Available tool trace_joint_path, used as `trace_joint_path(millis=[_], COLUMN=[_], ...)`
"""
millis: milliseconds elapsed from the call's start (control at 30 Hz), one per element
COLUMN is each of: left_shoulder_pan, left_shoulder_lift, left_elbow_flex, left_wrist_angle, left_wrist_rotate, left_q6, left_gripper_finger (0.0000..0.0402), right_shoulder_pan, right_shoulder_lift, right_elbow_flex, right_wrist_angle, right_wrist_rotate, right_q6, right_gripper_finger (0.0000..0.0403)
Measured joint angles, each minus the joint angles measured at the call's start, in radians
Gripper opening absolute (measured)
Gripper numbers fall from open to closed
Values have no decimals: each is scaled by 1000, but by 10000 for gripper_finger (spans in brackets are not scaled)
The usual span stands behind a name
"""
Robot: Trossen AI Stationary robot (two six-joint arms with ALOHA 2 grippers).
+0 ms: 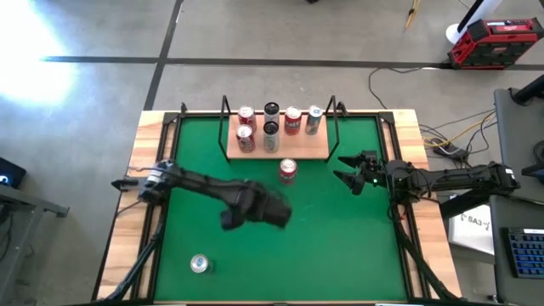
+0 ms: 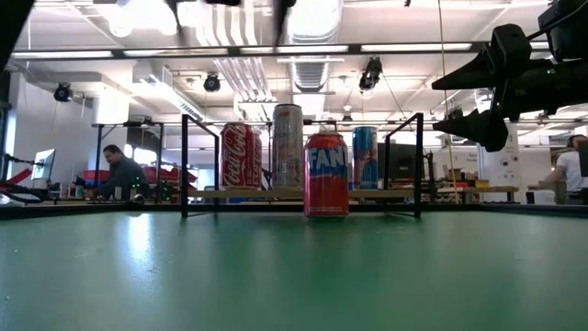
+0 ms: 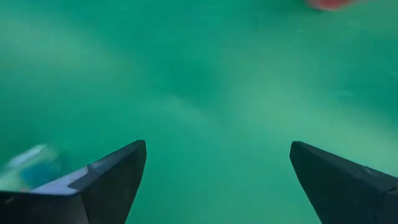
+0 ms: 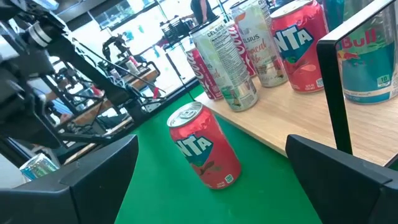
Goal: Place canned beverage on shelf
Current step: Move the blue soda can to the center of the table
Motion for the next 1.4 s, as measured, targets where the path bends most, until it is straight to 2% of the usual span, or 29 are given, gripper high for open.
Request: trace_joint_path(millis=[200, 400, 500, 700, 933, 1400], left_shoulder_pan=[-120, -221, -268, -370, -426, -447], left_shoulder_lift=[-148, -259, -280, -264, -218, -77], left_elbow_flex=[-205, -281, -316, -370, -392, -392], left_wrist_angle=[-4, -1, -1, 4, 0, 1], left_wrist_rotate=[92, 226, 293, 331, 342, 352], left_q6=[-383, -657, -756, -945, -962, -965], left_gripper_finger=[382, 382, 382, 382, 382, 382], right_shoulder_pan=[0, 0, 0, 0, 0, 0], right_shoulder_lift=[0, 0, 0, 0, 0, 0], right_elbow_flex=[0, 0, 0, 0, 0, 0], right_wrist_angle=[0, 0, 0, 0, 0, 0], right_wrist_rotate=[0, 0, 0, 0, 0, 0], right_q6=[0, 0, 0, 0, 0, 0], right_gripper_finger=[400, 400, 400, 400, 400, 400])
